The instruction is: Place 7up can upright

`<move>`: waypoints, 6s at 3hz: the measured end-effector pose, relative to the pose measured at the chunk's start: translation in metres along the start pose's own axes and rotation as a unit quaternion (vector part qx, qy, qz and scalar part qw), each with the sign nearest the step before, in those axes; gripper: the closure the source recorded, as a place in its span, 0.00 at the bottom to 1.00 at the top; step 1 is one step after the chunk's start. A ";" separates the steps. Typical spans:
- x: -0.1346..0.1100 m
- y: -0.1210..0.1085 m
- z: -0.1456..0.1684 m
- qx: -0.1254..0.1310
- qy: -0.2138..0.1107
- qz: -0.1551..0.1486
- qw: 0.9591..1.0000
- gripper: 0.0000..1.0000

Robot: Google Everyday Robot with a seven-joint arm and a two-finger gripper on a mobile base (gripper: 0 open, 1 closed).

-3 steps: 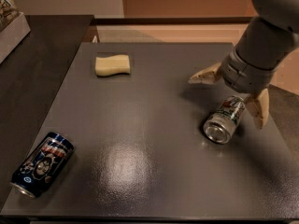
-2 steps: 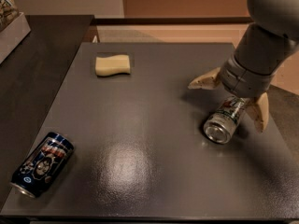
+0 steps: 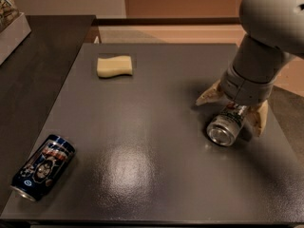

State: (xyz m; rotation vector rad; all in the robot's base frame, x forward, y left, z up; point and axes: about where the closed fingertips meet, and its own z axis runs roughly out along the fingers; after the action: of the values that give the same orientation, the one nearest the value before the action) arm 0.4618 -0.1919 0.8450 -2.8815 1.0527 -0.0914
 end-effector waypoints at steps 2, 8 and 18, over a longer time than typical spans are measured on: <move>0.002 -0.001 0.002 -0.008 0.012 -0.010 1.000 0.64; 0.015 -0.051 -0.061 0.195 0.106 -0.105 0.969 1.00; 0.008 -0.115 -0.070 0.334 0.541 -0.402 0.660 1.00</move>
Offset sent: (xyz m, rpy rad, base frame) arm 0.0047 -0.0013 0.0013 -0.0438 -0.0206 0.0314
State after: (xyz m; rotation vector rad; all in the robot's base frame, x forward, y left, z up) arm 0.5357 -0.1124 0.9250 -2.1047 -0.4076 -1.8947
